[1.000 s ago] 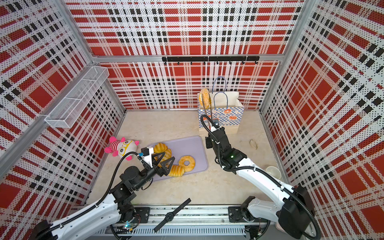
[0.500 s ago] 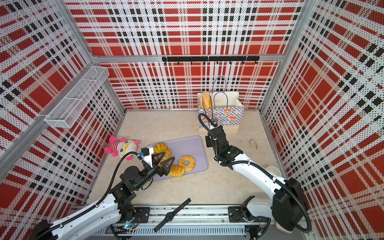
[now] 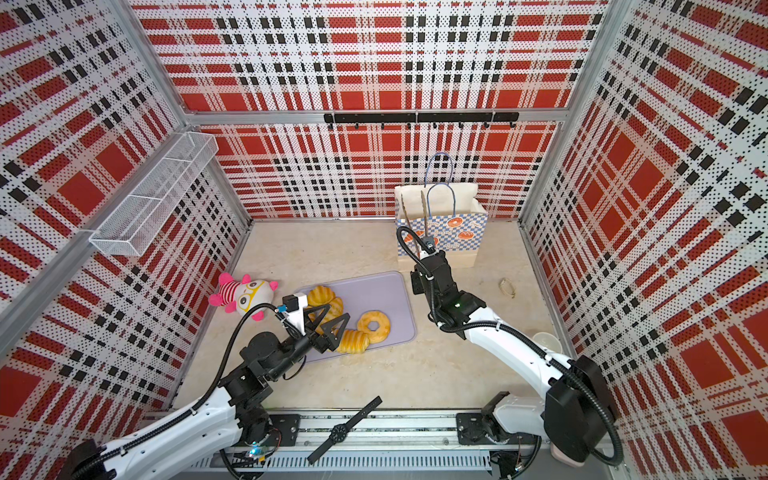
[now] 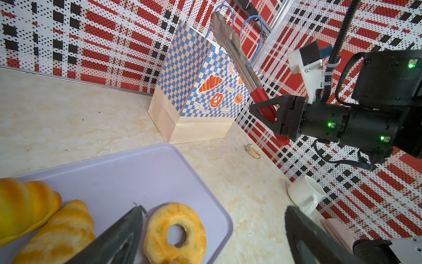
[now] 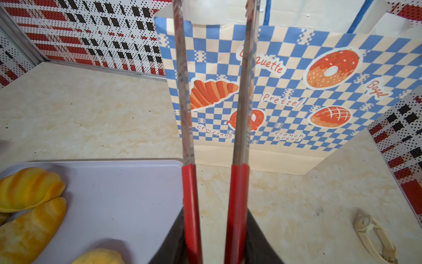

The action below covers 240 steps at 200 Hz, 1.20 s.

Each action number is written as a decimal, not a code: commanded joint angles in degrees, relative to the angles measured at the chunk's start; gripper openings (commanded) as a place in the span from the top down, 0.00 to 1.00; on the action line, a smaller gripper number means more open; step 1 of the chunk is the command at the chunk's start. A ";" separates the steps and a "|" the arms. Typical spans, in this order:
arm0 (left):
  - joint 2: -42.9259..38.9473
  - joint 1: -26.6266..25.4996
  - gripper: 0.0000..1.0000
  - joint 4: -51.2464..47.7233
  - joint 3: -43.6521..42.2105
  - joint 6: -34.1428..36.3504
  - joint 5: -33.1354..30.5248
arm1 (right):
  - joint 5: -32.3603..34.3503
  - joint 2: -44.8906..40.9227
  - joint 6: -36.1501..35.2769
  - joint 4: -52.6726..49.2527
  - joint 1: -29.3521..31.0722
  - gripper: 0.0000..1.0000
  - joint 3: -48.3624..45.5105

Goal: Place the fake bread into the paper bag
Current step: 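Move the empty tongs with the right gripper back over the bread tray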

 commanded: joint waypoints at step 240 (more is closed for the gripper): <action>0.21 4.25 0.02 -3.65 0.25 -2.70 -5.24 | -14.65 -11.67 0.84 -9.33 10.12 0.68 0.41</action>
